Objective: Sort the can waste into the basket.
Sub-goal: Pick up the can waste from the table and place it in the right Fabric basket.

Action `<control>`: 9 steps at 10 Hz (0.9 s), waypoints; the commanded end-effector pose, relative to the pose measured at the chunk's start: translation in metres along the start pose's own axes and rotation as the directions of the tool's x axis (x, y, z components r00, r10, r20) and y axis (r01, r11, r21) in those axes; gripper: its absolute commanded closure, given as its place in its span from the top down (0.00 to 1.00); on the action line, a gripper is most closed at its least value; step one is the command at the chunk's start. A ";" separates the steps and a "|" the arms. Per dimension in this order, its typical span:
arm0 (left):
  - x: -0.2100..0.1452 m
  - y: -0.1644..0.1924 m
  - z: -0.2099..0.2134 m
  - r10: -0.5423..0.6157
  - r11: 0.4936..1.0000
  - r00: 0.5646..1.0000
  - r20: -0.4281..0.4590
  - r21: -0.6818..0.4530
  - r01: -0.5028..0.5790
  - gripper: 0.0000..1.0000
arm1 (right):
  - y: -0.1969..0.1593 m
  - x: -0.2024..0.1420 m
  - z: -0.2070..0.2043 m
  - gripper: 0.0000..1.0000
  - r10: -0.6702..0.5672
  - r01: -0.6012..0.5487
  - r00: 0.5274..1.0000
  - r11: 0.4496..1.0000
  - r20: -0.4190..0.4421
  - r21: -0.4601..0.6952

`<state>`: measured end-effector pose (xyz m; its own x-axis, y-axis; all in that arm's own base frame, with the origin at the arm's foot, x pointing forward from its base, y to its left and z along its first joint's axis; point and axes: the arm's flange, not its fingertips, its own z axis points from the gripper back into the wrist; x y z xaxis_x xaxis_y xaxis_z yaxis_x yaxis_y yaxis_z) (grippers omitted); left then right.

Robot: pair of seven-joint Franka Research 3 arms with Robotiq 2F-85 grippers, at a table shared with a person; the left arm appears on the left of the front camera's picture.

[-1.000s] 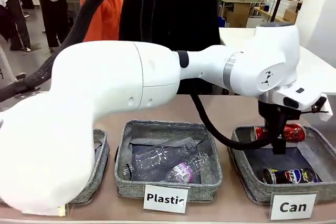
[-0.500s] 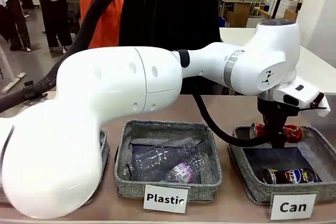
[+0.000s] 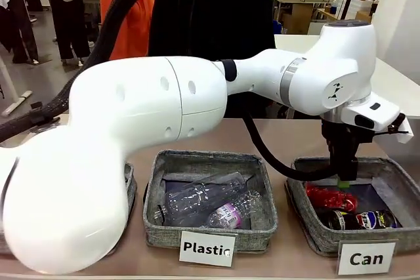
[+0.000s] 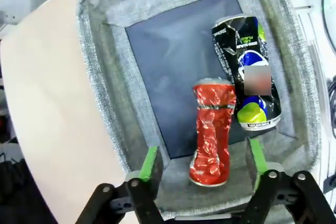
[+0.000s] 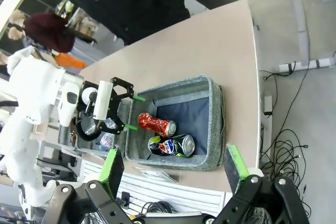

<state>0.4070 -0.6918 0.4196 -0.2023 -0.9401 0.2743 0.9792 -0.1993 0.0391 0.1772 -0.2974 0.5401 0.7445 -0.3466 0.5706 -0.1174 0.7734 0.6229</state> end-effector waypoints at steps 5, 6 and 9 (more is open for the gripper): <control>-0.066 0.021 0.105 0.218 0.972 0.975 0.030 -0.098 -0.215 0.79 | 0.040 0.014 -0.077 1.00 0.141 -0.134 0.986 0.988 -0.090 0.081; -0.105 0.011 0.129 0.248 0.961 0.968 0.034 -0.136 -0.241 0.79 | 0.060 0.019 -0.118 1.00 0.183 -0.175 0.974 0.982 -0.130 0.075; -0.229 -0.033 0.186 0.347 0.937 0.938 -0.014 -0.022 -0.348 0.79 | 0.117 0.018 -0.215 1.00 0.273 -0.246 0.939 0.958 -0.210 0.147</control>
<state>0.5004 -0.5126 0.5727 0.1064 -0.9624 0.2499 0.9926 0.0881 -0.0831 0.3030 -0.1132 0.5098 0.8142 -0.0060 0.5806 -0.3776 0.7541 0.5373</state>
